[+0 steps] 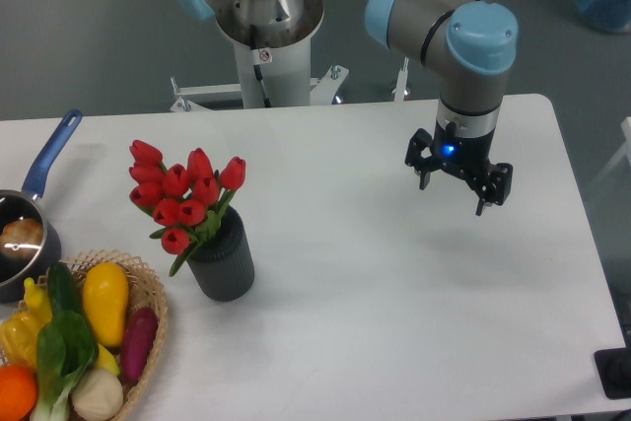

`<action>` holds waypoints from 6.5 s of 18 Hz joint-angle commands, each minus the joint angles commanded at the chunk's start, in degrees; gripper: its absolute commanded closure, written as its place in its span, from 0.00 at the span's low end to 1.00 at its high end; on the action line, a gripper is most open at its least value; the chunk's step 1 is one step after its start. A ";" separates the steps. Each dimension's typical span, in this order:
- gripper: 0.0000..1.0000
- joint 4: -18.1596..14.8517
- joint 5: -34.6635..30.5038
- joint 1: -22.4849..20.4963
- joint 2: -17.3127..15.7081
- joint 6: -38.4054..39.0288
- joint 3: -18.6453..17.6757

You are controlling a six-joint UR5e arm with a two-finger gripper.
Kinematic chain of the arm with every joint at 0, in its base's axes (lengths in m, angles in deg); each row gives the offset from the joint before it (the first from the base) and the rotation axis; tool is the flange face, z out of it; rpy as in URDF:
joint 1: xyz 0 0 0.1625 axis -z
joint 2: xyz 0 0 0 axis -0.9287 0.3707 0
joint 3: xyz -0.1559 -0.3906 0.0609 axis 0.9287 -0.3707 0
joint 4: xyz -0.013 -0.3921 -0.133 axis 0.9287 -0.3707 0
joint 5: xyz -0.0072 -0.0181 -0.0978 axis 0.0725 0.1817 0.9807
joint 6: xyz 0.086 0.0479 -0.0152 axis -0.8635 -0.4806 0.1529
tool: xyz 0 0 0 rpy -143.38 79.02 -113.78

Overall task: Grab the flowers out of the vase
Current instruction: 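Move the open gripper toward the black vase of red tulips, then lower the gripper and close it around the tulip stems above the vase, then lift the gripped tulips up out of the black vase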

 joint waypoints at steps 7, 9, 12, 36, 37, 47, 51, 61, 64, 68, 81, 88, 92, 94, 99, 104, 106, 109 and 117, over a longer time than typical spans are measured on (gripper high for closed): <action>0.00 0.00 0.09 -0.61 -0.26 0.61 -1.92; 0.00 0.00 0.44 -0.62 -1.14 0.70 -5.08; 0.00 -0.09 0.61 0.09 -2.64 0.62 -6.77; 0.00 0.00 40.93 5.80 -8.09 0.18 -10.55; 0.00 0.00 42.96 6.06 -7.65 0.18 -10.55; 0.00 1.58 55.71 10.81 -4.05 -3.86 -10.81; 0.25 1.58 56.95 10.81 -3.60 -6.50 -11.60; 1.00 1.58 58.87 9.41 -3.87 -6.68 -11.69; 1.00 1.58 61.52 9.41 -4.04 -6.15 -10.82; 1.00 1.50 63.98 9.32 -4.83 -6.06 -10.02; 1.00 1.32 64.25 8.09 -10.63 7.55 -5.99; 1.00 1.23 66.18 6.60 -13.70 15.11 -3.43; 1.00 0.79 67.15 5.45 -15.29 15.55 -3.96; 1.00 0.79 67.15 5.28 -15.82 16.08 -4.13; 1.00 0.62 66.97 3.61 -17.22 17.57 -4.13; 1.00 0.79 56.82 -2.71 -17.49 16.96 -4.13; 1.00 0.70 47.42 -3.86 -17.49 16.96 -4.13; 1.00 0.70 35.10 -5.79 -17.40 15.56 -4.13; 1.00 -1.23 19.12 -6.94 -14.43 8.29 -3.08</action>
